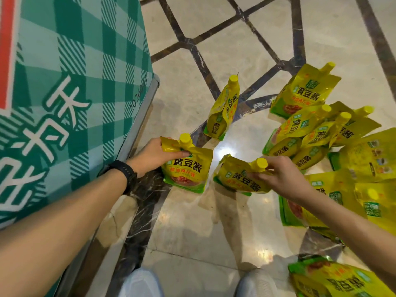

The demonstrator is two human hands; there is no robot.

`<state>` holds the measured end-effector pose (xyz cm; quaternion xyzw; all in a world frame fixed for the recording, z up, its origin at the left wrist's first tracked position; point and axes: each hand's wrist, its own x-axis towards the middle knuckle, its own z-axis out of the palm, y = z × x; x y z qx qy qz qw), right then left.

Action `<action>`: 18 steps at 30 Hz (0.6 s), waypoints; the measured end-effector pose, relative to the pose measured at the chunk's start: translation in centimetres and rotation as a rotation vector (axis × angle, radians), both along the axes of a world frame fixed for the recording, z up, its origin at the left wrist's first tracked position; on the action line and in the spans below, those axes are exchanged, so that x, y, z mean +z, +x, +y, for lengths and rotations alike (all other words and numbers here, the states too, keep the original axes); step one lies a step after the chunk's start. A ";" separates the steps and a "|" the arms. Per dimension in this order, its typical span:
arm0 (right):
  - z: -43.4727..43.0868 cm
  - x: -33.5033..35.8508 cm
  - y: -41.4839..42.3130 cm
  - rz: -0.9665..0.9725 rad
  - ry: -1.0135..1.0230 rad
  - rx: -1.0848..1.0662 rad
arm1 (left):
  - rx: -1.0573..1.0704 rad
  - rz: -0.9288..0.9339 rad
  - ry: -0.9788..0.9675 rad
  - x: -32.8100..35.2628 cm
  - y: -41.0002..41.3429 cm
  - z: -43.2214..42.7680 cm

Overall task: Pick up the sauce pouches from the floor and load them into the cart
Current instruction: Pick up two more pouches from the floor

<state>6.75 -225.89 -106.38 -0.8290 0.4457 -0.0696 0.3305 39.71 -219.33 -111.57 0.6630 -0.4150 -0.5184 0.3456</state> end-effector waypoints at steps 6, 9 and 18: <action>-3.0 2.0 0.7 -0.090 0.350 -0.135 | -0.002 0.019 -0.011 -0.4 -0.6 0.7; -3.1 1.5 1.2 -0.085 0.525 -0.154 | -0.046 0.015 -0.006 -1.1 -0.2 0.9; -1.9 -4.5 0.4 -0.765 0.737 -0.794 | -0.191 0.045 0.068 -2.5 0.9 1.3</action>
